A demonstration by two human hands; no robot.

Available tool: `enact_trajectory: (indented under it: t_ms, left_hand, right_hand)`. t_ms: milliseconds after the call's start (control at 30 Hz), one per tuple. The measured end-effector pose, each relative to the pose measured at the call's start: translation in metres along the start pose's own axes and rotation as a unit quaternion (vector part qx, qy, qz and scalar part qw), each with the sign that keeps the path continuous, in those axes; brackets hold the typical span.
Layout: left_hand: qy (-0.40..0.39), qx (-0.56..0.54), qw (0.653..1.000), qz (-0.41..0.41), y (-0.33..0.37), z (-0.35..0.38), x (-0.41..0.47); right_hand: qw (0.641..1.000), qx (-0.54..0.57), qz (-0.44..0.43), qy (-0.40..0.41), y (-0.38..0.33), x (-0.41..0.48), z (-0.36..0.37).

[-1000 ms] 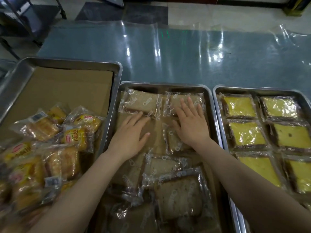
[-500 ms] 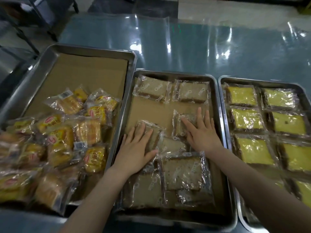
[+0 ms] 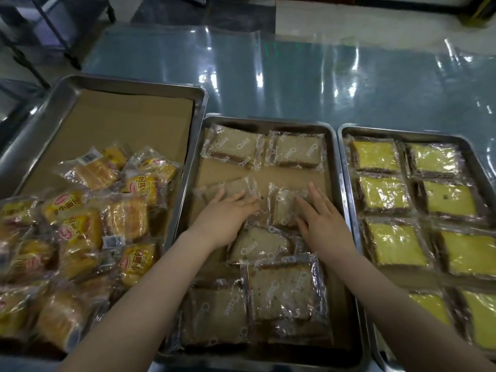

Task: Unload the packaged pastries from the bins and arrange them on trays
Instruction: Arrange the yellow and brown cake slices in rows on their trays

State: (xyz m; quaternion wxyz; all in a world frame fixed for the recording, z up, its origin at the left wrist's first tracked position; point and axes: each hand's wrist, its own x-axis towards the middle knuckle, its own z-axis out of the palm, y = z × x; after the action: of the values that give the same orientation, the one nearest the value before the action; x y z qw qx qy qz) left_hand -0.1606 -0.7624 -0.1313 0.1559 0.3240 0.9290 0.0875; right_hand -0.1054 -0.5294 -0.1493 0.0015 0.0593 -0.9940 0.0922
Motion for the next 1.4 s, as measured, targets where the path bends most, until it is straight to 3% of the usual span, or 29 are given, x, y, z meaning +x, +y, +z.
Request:
enact_trajectory:
  t_ms: [200, 300, 400, 467, 533, 600, 667, 800, 867, 933, 1000, 1067, 1133, 1267, 1333, 1400]
  left_hand:
    - [0.088, -0.030, 0.993, -0.069, 0.003, 0.011, -0.008]
    - [0.112, -0.043, 0.991, -0.052, 0.014, 0.013, -0.013]
    - [0.158, -0.062, 0.985, -0.043, 0.022, 0.016, -0.017]
    - [0.188, -0.086, 0.977, -0.052, 0.025, 0.015, -0.017]
    - [0.189, -0.103, 0.975, -0.061, 0.028, 0.014, -0.016]
    - [0.178, -0.112, 0.975, -0.067, 0.032, 0.012, -0.013]
    - [0.175, -0.114, 0.976, -0.063, 0.035, 0.012, -0.011]
    - [0.173, -0.119, 0.976, -0.062, 0.037, 0.013, -0.009]
    - [0.183, -0.155, 0.968, -0.079, 0.038, 0.011, -0.009]
    - [0.189, -0.242, 0.945, -0.114, 0.040, 0.007, -0.007]
    - [0.177, -0.380, 0.896, -0.147, 0.045, -0.002, -0.004]
    - [0.177, -0.496, 0.835, -0.159, 0.048, -0.010, 0.000]
    - [0.184, -0.551, 0.797, -0.166, 0.050, -0.016, 0.002]
    - [0.239, -0.662, 0.692, -0.161, 0.050, -0.019, -0.004]
    - [0.259, -0.677, 0.669, -0.165, 0.047, -0.019, -0.009]
    - [0.246, -0.692, 0.660, -0.158, 0.046, -0.017, -0.012]
  right_hand:
    - [0.993, -0.062, 0.001, -0.100, 0.000, 0.002, 0.006]
    - [0.994, 0.020, -0.036, -0.105, 0.001, 0.000, -0.003]
    - [0.984, 0.165, 0.043, 0.046, 0.013, -0.001, -0.022]
    - [0.974, 0.154, 0.111, 0.121, 0.024, 0.006, -0.031]
    - [0.985, 0.089, 0.141, 0.050, 0.032, 0.017, -0.035]
    - [0.990, -0.005, 0.104, -0.099, 0.035, 0.028, -0.038]
    - [0.979, -0.035, 0.068, -0.191, 0.034, 0.037, -0.042]
    - [0.984, -0.013, 0.051, -0.169, 0.025, 0.046, -0.052]
    - [0.988, 0.061, 0.049, -0.131, 0.024, 0.039, -0.057]
    - [0.982, 0.166, 0.057, -0.071, 0.024, 0.031, -0.064]
    - [0.971, 0.230, 0.057, -0.020, 0.022, 0.025, -0.073]
    - [0.966, 0.257, 0.037, -0.003, 0.015, 0.022, -0.080]
    - [0.947, 0.321, 0.026, -0.009, 0.006, 0.020, -0.084]
    - [0.835, 0.545, 0.077, -0.017, -0.002, 0.014, -0.079]
    - [0.779, 0.614, 0.124, -0.025, -0.004, 0.011, -0.073]
    - [0.750, 0.641, 0.149, -0.061, -0.007, 0.009, -0.067]
